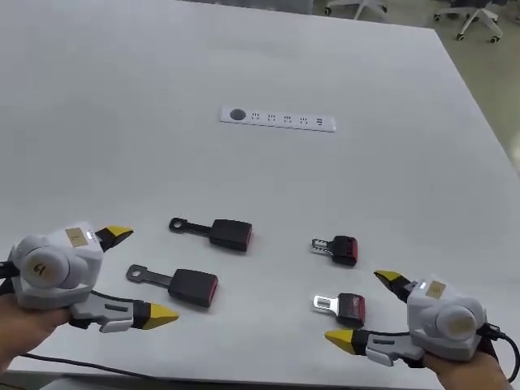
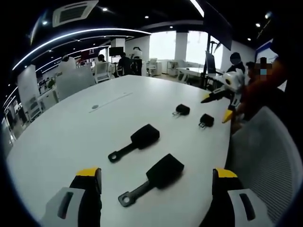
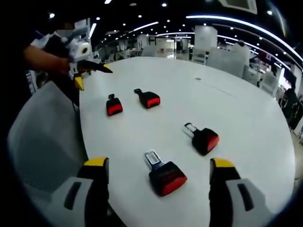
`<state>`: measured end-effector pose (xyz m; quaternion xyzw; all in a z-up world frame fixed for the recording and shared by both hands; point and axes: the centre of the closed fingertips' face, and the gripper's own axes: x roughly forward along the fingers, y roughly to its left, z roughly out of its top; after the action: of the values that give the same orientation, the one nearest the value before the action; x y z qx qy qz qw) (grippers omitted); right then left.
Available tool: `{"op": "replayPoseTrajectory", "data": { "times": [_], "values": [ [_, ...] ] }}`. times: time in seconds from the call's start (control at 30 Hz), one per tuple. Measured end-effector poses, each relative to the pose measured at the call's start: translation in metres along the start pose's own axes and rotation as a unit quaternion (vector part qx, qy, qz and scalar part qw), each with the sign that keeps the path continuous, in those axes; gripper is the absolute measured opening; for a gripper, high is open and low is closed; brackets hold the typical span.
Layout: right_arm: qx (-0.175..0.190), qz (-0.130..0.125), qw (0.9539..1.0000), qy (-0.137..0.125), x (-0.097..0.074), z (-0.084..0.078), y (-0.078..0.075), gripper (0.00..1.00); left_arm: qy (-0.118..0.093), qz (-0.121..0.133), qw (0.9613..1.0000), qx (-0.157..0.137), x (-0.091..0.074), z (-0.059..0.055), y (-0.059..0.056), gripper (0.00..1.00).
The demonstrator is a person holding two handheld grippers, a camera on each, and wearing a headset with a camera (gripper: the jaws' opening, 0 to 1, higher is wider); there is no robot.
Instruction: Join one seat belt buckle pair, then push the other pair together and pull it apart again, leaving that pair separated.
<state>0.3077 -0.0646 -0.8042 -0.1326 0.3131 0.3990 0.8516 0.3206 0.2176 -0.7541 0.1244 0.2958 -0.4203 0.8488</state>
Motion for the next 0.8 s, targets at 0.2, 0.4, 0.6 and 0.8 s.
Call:
{"op": "replayPoseTrajectory", "data": {
  "times": [0.2,0.4,0.6,0.8],
  "values": [
    [-0.001,0.019,0.9998,0.003,0.003,0.0,0.001,0.89,0.009,-0.011,0.9999,0.009,0.005,-0.002,-0.001,0.98],
    [-0.009,0.032,0.9994,0.012,0.006,-0.004,0.002,0.88,0.023,-0.023,0.999,0.03,0.011,-0.006,-0.002,0.97],
    [-0.013,0.04,0.9989,0.021,0.008,-0.008,-0.001,0.86,0.041,-0.036,0.9973,0.051,0.017,-0.012,-0.003,0.96],
    [-0.017,0.047,0.9984,0.028,0.01,-0.01,-0.006,0.83,0.049,-0.048,0.9955,0.066,0.023,-0.015,-0.001,0.93]
  ]
}}
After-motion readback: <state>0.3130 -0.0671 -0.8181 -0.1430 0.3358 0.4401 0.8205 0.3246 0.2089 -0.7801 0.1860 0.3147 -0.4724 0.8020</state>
